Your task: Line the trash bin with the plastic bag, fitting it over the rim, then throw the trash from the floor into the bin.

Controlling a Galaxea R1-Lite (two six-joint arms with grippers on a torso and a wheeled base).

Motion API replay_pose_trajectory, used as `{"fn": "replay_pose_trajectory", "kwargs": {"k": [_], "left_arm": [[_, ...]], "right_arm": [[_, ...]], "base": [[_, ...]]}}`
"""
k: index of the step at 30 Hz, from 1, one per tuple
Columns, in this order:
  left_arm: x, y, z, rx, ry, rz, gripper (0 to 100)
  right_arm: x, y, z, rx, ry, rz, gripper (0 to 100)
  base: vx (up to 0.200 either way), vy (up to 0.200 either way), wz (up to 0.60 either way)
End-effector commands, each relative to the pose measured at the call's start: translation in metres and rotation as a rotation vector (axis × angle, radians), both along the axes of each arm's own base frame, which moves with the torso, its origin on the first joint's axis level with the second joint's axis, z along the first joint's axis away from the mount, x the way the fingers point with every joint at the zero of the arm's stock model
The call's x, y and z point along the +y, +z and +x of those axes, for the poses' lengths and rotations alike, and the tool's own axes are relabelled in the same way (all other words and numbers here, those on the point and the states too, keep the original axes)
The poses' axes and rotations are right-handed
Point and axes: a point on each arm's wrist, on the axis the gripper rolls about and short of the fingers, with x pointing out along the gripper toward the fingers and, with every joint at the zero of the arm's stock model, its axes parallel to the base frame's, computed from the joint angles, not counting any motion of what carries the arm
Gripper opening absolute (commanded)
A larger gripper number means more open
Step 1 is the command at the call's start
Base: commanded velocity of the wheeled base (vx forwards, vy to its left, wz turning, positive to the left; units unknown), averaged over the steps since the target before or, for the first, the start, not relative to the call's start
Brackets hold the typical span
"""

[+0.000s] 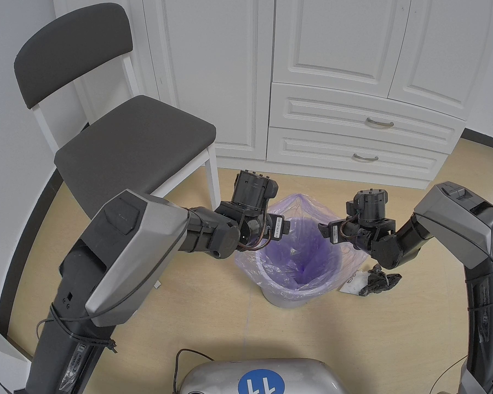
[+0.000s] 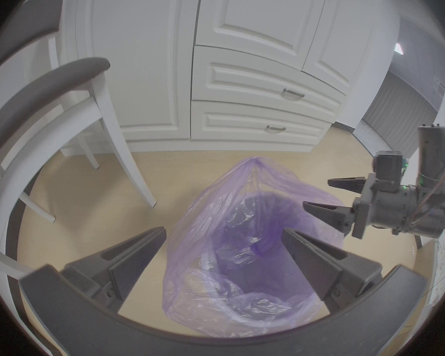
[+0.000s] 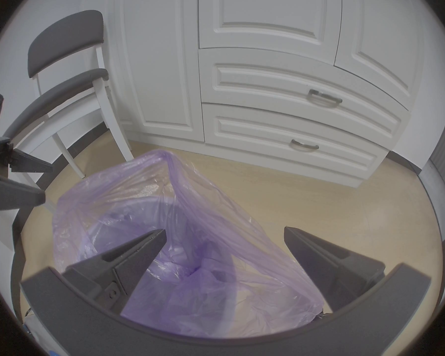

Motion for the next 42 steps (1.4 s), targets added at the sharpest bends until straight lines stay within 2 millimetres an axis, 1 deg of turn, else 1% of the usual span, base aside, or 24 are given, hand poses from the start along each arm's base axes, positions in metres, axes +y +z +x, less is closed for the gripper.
{"fn": "replay_pose_trajectory", "kwargs": {"k": [1, 2, 8, 11, 17, 24, 26, 28, 32, 37, 39, 40, 42], "left_arm": [[0.0, -0.031, 0.015, 0.038, 0.023, 0.025, 100], [0.0, -0.038, 0.016, 0.061, 0.024, 0.041, 100], [0.004, -0.051, 0.019, 0.076, 0.028, 0.06, 100], [0.007, -0.049, 0.022, 0.07, 0.038, 0.052, 100], [0.004, -0.037, 0.021, 0.042, 0.027, 0.02, 100], [0.001, -0.04, 0.021, 0.025, 0.028, 0.022, 100], [0.001, -0.041, 0.021, 0.024, 0.031, 0.02, 100], [0.001, -0.038, 0.02, 0.023, 0.03, 0.018, 100], [-0.002, -0.041, 0.014, 0.005, 0.013, 0.011, 100], [-0.003, -0.045, 0.003, 0.021, -0.001, 0.027, 100], [-0.003, -0.045, 0.003, 0.021, -0.001, 0.027, 100], [-0.004, -0.048, -0.003, 0.037, -0.009, 0.039, 100], [-0.003, -0.048, -0.006, 0.046, -0.012, 0.045, 100]], "right_arm": [[-0.003, -0.019, 0.007, 0.039, -0.001, 0.008, 100], [-0.002, -0.02, 0.01, 0.033, 0.001, 0.027, 100], [0.0, -0.027, 0.017, 0.024, -0.009, 0.055, 100], [-0.001, -0.028, 0.018, 0.019, -0.012, 0.056, 100], [-0.002, -0.021, 0.018, 0.007, -0.017, 0.069, 100], [-0.003, -0.021, 0.017, 0.01, -0.018, 0.07, 100], [-0.003, -0.02, 0.016, 0.015, -0.018, 0.068, 100], [-0.003, -0.018, 0.015, 0.012, -0.018, 0.069, 100], [-0.004, -0.016, 0.012, 0.021, -0.015, 0.067, 100], [-0.004, -0.013, 0.0, 0.053, 0.011, 0.059, 100], [-0.004, -0.013, 0.0, 0.053, 0.011, 0.059, 100], [-0.003, -0.012, -0.006, 0.068, 0.028, 0.049, 100], [-0.004, -0.01, -0.011, 0.071, 0.041, 0.023, 100]], "base": [[0.0, 0.0, 0.0], [0.0, 0.0, 0.0], [0.0, 0.0, 0.0], [0.0, 0.0, 0.0], [0.0, 0.0, 0.0], [0.2, 0.0, 0.0], [0.2, 0.0, 0.0], [0.0, 0.0, 0.0], [0.0, 0.0, 0.0], [0.0, 0.0, 0.0], [0.0, 0.0, 0.0], [0.0, 0.0, 0.0], [0.0, 0.0, 0.0]]}}
